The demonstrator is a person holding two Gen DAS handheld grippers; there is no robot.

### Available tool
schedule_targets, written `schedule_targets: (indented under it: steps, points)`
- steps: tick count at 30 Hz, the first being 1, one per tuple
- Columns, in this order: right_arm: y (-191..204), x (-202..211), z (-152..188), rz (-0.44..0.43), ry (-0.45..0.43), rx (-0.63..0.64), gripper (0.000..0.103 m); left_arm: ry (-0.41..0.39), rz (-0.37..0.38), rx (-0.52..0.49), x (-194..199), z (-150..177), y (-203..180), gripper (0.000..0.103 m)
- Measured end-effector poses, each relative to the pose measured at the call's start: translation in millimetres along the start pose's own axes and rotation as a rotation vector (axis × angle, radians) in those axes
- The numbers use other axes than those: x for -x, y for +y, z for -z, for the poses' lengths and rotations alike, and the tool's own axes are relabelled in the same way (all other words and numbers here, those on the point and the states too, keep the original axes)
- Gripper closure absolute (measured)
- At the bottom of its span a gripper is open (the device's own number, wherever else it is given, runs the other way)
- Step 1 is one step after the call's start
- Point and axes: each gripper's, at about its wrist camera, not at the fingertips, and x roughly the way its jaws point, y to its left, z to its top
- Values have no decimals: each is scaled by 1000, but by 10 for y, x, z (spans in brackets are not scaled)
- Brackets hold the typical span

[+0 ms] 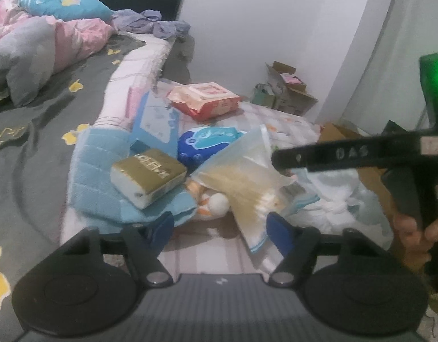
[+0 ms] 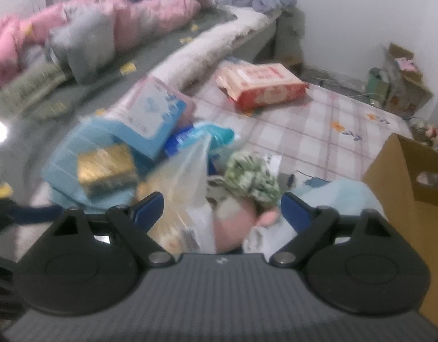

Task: Organize soft objects
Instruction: 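Reach the right tool into the pile and grasp the clear zip bag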

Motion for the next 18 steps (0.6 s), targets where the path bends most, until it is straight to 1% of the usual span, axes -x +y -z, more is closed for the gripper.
schedule_targets:
  steps: [1, 4, 6, 8, 11, 16, 18]
  points:
    - [0, 18, -22, -22, -6, -9, 14, 4, 13, 5, -13, -16, -8, 36]
    - [15, -19, -87, -91, 1, -40, 14, 23, 67, 32, -87, -67, -24, 44]
    - [1, -100, -115, -126, 18, -65, 21, 39, 95, 50, -162, -98, -32, 47]
    - [-3, -176, -127, -135, 30, -81, 25, 53, 108, 63, -249, -132, -32, 51]
    - [-63, -298, -139, -162, 54, -124, 31, 96, 134, 104, -394, -172, -11, 55]
    - [-165, -503, -134, -220, 99, -205, 42, 160, 173, 170, -625, -225, 35, 57]
    - [-178, -552, -120, -236, 115, -222, 49, 179, 179, 188, -693, -235, 46, 57]
